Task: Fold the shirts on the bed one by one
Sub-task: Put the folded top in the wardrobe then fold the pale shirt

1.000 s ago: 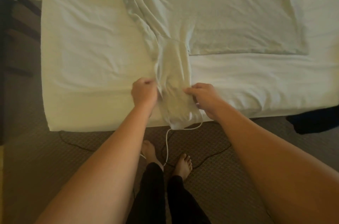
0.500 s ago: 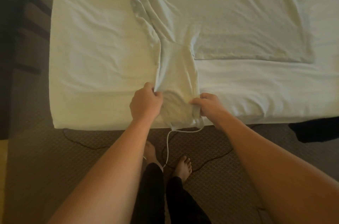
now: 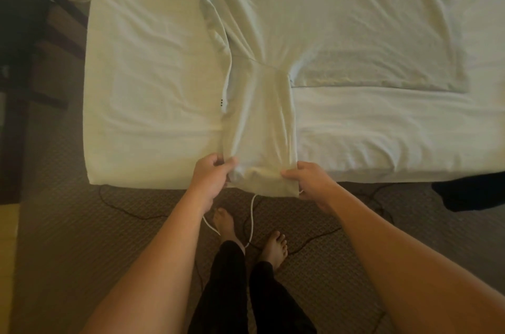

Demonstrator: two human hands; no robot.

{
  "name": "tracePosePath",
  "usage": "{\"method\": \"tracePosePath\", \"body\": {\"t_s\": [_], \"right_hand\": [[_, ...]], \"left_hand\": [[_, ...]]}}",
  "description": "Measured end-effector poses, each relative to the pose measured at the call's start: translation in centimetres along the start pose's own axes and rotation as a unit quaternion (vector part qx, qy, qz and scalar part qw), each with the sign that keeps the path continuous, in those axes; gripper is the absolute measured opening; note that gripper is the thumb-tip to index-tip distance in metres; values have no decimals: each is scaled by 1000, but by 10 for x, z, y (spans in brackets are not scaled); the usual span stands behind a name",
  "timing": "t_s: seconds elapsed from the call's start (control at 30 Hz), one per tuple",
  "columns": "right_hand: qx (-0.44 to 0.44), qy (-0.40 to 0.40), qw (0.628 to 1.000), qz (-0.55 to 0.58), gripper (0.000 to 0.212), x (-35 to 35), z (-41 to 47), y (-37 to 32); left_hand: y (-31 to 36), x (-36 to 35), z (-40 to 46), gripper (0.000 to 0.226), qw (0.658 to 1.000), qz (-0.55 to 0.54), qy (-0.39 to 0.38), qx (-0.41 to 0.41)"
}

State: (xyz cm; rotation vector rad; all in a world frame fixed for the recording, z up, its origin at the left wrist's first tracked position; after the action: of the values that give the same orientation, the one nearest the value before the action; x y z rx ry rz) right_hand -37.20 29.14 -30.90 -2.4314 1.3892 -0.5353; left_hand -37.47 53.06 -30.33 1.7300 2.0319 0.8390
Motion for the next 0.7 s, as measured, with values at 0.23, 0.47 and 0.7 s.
{"method": "tracePosePath", "body": {"t_s": [0.23, 0.47, 0.7], "right_hand": [[65, 208, 938, -270, 20, 39, -6, -50], [82, 204, 957, -191, 27, 48, 18, -104], [55, 201, 955, -212, 12, 51, 21, -102]], "left_hand": [[37, 12, 21, 19, 963, 246, 75, -80], [105, -17, 61, 54, 946, 284, 112, -111], [78, 22, 74, 28, 985, 32, 164, -36]]}}
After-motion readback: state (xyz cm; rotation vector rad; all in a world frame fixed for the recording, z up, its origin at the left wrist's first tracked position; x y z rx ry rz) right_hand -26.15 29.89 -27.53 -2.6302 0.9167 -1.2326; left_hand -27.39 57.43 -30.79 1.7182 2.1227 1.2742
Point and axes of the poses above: each hand's wrist, its own z-axis towards the middle knuckle, its own x-axis out of the back of the hand, y = z × x, the point moved 6 cm from there along z, towards the middle knuckle, and after that the axes turned 11 degrees about -z, right-handed, at the moved point
